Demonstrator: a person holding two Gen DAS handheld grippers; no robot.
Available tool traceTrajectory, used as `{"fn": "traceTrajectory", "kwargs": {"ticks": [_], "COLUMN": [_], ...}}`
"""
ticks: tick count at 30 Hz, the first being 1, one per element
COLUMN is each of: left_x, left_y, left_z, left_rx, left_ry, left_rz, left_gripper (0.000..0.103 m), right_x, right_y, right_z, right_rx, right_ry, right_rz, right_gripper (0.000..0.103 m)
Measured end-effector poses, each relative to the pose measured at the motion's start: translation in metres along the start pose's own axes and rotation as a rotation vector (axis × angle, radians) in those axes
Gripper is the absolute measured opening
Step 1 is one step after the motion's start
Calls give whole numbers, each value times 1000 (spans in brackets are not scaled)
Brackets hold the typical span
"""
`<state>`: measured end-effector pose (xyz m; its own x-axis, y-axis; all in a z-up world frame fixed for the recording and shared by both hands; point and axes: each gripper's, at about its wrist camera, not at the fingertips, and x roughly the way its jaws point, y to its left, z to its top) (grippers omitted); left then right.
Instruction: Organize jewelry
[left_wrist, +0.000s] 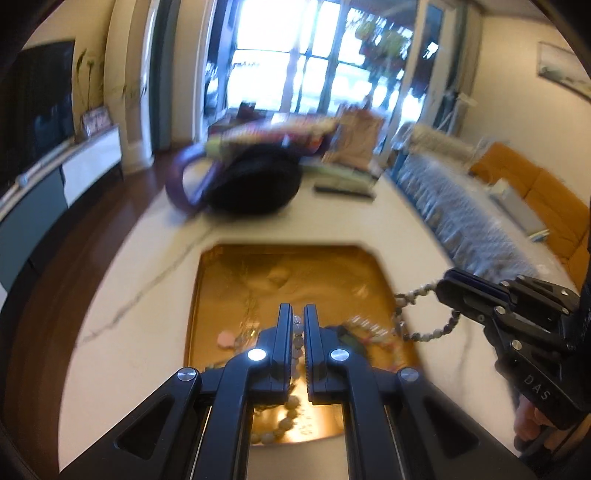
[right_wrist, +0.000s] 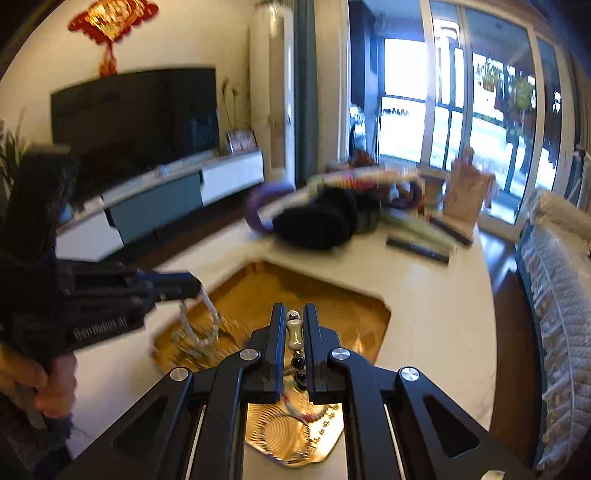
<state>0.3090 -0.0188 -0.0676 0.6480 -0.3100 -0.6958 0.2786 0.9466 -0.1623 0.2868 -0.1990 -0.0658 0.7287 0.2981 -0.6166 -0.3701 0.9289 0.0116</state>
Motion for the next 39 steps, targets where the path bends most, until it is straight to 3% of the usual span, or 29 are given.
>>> {"fn": "traceTrajectory", "kwargs": {"ticks": [5,14,16,17,18,19,21,22,24,27,30,34,37,39], "left_x": [31,58,54,47,41,32,10,-9,-39,-85,-121,-147,-152,-148], "left_y": [2,2,1,1,1,0,-5,-9,-18,-34,-51,-69,-79,-85], "left_z": [-9,-29,-33,-34,-34,-36,-36,-36,-35,-37,-43,-60,-77,-89], "left_rx": [34,14,10,-8,-23,-35,-42,-48,-54,-63,-52,-30,-16,-13], "left_ry": [62,137,136,132,128,118,68,26,-30,-111,-165,-163,-126,-77], "left_rz": [67,108,132,137,132,126,131,138,115,87,78,70,122,169], "left_gripper": [6,6,9,13,25,33,70,74,83,94,98,101,102,103], "right_x": [37,57,54,50,45,36,14,0,-21,-53,-84,-117,-129,-126], "right_y": [-18,-13,-15,-15,-16,-14,-9,-3,7,21,35,53,55,54], "right_z": [-18,-36,-43,-44,-45,-45,-43,-42,-39,-37,-38,-47,-63,-75], "right_rx": [49,44,86,99,104,107,97,84,67,85,123,157,226,274], "right_ry": [80,176,187,187,179,158,119,98,64,33,13,-12,-4,47], "right_rz": [22,-11,-32,-32,-35,-46,-79,-114,-155,-183,-188,-191,-160,-156], "right_gripper": [8,9,22,40,51,52,56,59,70,72,72,73,73,73]}}
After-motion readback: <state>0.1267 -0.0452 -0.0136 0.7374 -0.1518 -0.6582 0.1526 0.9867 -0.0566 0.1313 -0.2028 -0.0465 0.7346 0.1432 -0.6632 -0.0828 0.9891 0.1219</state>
